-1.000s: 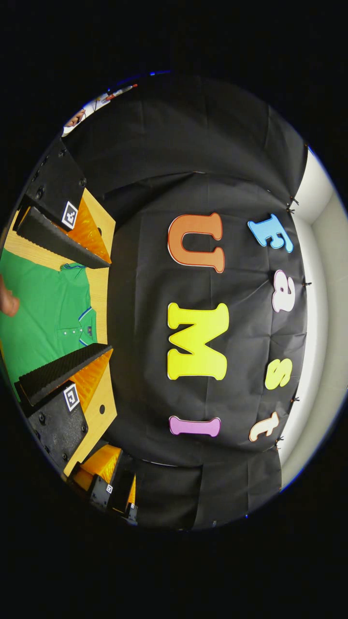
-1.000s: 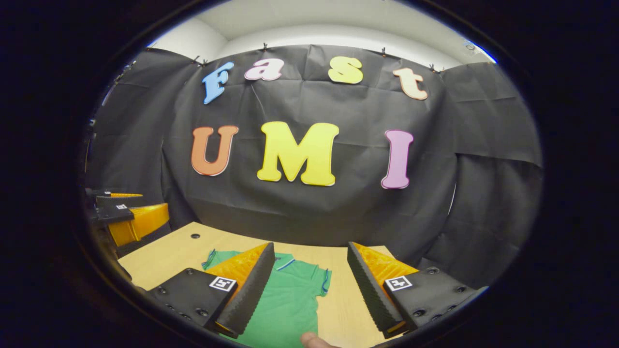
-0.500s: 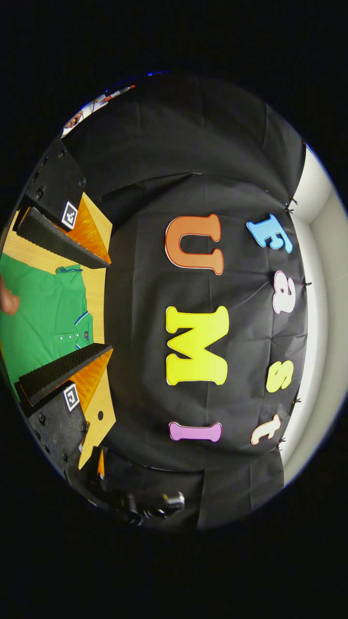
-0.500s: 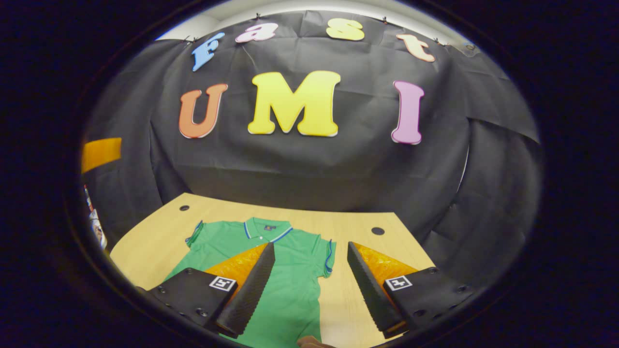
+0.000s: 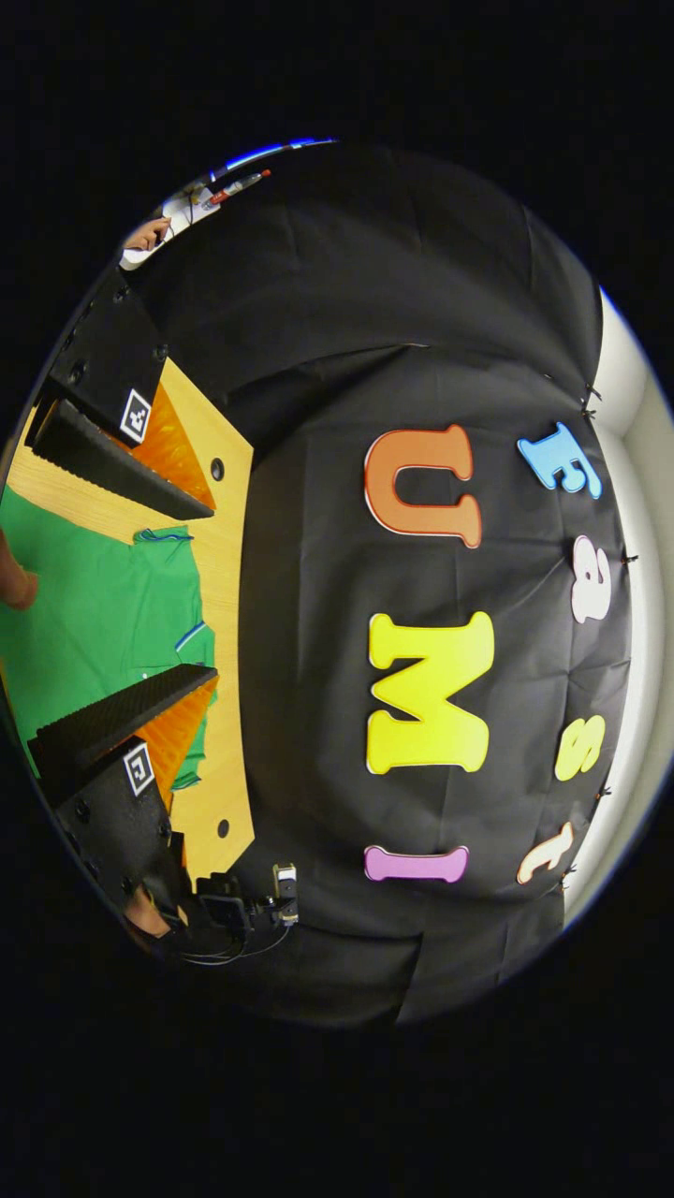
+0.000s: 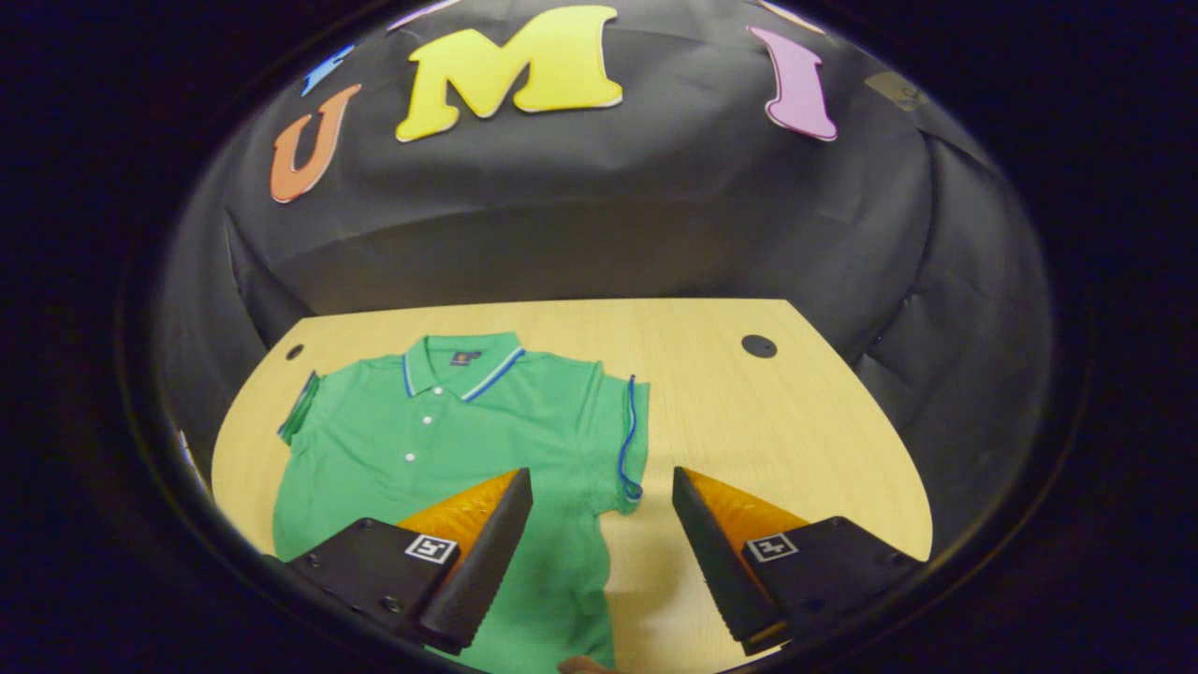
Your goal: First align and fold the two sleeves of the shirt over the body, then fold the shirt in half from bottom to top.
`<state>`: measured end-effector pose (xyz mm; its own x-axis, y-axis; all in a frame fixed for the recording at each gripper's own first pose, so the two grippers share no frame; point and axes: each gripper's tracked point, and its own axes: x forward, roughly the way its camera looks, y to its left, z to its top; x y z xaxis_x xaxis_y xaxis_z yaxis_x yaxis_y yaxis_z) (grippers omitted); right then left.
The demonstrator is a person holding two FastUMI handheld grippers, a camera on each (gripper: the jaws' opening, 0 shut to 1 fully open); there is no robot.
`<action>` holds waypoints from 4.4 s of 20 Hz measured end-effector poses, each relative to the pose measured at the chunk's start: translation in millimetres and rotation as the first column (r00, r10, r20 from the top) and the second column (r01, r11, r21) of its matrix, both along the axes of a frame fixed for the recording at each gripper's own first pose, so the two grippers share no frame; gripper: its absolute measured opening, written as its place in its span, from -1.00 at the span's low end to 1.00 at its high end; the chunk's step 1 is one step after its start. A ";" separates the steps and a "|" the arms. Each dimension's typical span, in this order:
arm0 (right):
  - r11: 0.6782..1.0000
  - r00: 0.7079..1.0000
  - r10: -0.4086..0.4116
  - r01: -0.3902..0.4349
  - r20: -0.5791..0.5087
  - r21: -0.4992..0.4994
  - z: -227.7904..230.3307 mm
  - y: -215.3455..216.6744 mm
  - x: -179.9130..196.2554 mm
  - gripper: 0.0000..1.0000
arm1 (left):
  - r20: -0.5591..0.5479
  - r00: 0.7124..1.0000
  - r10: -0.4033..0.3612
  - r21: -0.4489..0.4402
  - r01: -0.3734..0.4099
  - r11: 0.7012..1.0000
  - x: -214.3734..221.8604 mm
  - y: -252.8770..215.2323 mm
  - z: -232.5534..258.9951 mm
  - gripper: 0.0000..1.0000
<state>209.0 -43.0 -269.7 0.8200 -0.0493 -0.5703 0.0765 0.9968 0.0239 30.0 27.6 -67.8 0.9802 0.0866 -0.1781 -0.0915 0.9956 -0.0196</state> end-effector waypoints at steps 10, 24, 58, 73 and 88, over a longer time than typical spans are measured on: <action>0.999 0.990 -0.043 0.041 -0.133 -0.023 -60.1 -16.4 67.7 0.54 | -0.164 0.985 0.060 -0.012 -0.063 0.998 -19.8 8.0 -50.9 1.00; 0.994 0.984 -0.064 0.077 -0.165 0.076 -69.4 -17.9 73.8 -0.85 | -0.218 0.972 0.093 -0.030 -0.102 0.994 -44.0 6.5 -68.5 1.00; 0.965 0.965 0.260 -0.260 -0.026 -0.021 -8.6 171.3 36.4 -0.50 | -0.245 0.944 0.223 -0.045 -0.240 0.970 -66.1 106.4 -98.6 1.00; 0.997 0.989 0.062 -0.068 0.133 0.043 128.7 62.3 -128.0 0.92 | -0.362 0.930 0.056 -0.063 -0.084 0.994 150.0 99.4 -190.5 1.00; 0.998 1.000 -0.009 0.009 -0.010 -0.055 97.4 46.7 -210.5 0.86 | -0.535 0.844 0.017 -0.169 -0.126 0.977 219.8 92.1 -265.0 0.36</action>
